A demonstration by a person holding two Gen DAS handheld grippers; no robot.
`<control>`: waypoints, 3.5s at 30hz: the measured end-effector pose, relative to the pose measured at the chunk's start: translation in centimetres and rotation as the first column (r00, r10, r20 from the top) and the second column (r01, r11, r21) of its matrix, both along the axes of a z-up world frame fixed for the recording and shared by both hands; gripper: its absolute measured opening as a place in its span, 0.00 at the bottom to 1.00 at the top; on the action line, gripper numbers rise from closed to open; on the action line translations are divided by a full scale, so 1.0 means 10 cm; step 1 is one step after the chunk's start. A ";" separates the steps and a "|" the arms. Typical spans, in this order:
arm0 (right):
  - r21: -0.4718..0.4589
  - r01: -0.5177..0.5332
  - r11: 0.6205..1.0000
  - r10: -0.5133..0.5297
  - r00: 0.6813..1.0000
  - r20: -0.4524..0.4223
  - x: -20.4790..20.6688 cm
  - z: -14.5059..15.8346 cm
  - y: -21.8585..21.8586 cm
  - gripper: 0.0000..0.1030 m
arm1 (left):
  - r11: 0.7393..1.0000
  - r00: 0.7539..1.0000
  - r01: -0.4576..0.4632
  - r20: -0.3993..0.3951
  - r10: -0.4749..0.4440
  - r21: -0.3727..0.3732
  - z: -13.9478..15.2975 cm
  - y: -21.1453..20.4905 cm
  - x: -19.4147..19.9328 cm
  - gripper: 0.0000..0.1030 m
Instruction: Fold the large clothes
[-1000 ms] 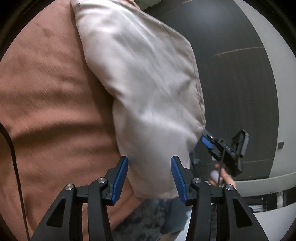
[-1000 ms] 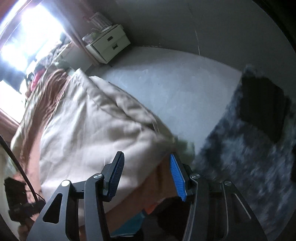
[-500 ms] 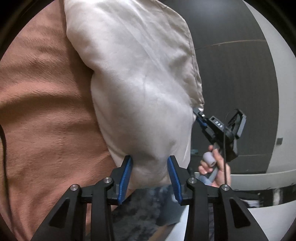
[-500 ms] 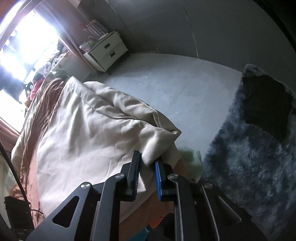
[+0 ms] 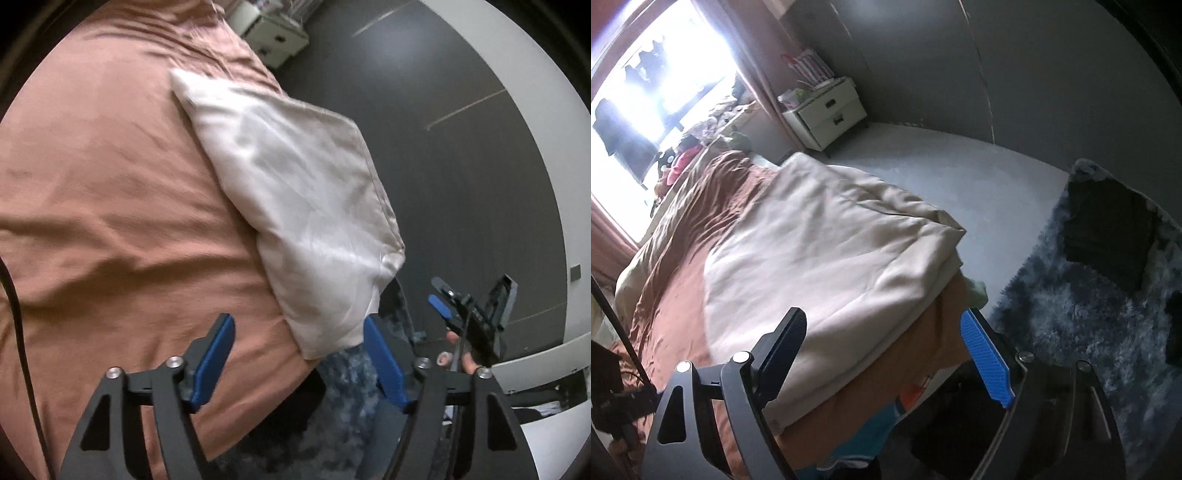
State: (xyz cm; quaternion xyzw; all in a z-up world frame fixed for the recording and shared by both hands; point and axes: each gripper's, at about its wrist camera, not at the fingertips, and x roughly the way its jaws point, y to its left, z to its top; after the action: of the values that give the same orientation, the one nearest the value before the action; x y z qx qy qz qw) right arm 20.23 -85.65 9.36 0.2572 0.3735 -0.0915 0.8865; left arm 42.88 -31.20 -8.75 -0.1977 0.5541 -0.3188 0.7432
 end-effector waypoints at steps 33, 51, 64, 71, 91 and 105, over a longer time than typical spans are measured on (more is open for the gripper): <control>-0.157 -0.101 0.982 0.129 0.975 0.182 -1.51 0.76 2.10 1.00 | 0.970 0.895 -0.241 0.393 0.213 0.024 1.13 2.45 -1.81 1.00; -0.260 -0.175 0.950 0.256 0.912 0.321 -2.46 0.55 2.74 1.00 | 0.911 0.735 -0.407 0.618 0.279 0.073 1.28 3.13 -3.12 1.00; -0.290 -0.237 0.927 0.332 0.880 0.340 -2.88 0.22 3.03 1.00 | 0.884 0.673 -0.460 0.682 0.286 0.084 1.04 3.18 -3.92 1.00; -0.312 -0.251 0.916 0.354 0.872 0.338 -3.08 0.02 3.21 1.00 | 0.869 0.639 -0.491 0.706 0.307 0.067 0.88 3.24 -4.24 1.00; -0.300 -0.321 0.898 0.411 0.855 0.315 -3.08 -0.19 3.56 1.00 | 0.832 0.561 -0.545 0.783 0.268 0.106 0.90 3.21 -4.49 1.00; -0.298 -0.319 0.900 0.407 0.858 0.313 -3.11 -0.20 3.65 1.00 | 0.840 0.569 -0.530 0.782 0.252 0.115 0.89 3.17 -4.49 1.00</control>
State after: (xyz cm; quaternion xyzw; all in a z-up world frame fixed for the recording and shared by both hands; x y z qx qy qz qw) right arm -10.89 -49.14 7.31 0.0871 0.2295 0.0845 0.9657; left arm -2.01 0.49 0.16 -0.0401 0.1900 -0.0952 0.9763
